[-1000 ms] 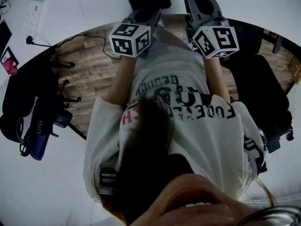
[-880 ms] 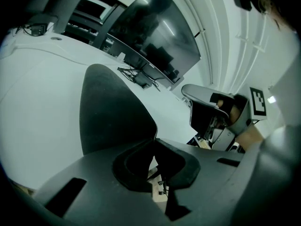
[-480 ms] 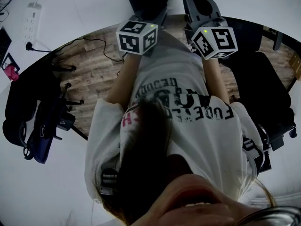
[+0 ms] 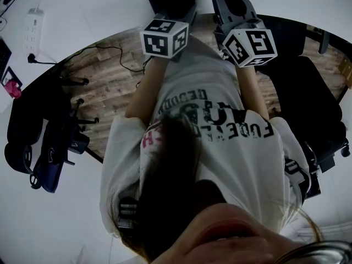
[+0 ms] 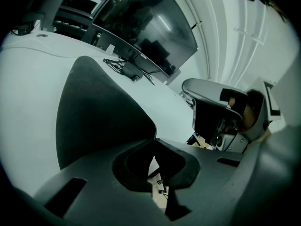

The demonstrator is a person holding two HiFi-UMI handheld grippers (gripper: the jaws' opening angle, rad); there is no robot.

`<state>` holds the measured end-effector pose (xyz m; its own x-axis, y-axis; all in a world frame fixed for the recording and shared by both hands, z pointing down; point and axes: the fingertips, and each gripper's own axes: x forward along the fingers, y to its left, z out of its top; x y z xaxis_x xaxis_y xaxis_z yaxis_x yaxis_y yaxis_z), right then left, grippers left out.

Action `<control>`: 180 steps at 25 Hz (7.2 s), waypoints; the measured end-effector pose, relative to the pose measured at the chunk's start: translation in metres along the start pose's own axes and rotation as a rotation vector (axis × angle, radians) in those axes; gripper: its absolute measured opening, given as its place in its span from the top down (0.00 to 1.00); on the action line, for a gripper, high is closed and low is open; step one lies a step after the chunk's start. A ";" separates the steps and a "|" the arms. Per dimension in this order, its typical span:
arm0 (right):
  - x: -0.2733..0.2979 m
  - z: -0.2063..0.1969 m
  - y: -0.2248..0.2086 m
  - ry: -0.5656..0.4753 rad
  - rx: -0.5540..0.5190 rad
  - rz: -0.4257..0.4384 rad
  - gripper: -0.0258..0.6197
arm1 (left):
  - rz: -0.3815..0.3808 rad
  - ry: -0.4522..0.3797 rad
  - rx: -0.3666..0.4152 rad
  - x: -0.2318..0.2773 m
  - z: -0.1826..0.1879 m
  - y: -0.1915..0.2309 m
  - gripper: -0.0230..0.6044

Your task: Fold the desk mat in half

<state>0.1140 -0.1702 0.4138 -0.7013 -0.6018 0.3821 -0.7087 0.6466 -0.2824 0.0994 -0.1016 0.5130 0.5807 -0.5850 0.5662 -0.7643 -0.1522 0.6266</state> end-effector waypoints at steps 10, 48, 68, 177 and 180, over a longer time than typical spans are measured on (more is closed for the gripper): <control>-0.006 -0.003 -0.008 0.001 0.006 -0.007 0.96 | 0.048 0.060 0.021 0.020 -0.013 0.002 0.94; -0.016 -0.008 -0.015 -0.001 0.024 -0.057 0.96 | 0.034 0.020 -0.033 0.026 -0.015 -0.007 0.81; -0.015 -0.004 -0.017 -0.006 0.015 -0.063 0.96 | 0.114 -0.025 0.000 0.012 0.008 0.002 0.96; -0.014 0.094 0.127 -0.237 -0.114 -0.033 0.96 | 0.195 -0.697 0.261 -0.283 0.160 0.033 0.96; -0.017 0.088 0.126 -0.226 -0.103 -0.038 0.96 | 0.186 -0.679 0.255 -0.278 0.154 0.031 0.96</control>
<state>0.0299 -0.1194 0.2946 -0.6820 -0.7085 0.1812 -0.7313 0.6590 -0.1759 -0.1285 -0.0666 0.2926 0.1978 -0.9696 0.1438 -0.9222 -0.1343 0.3627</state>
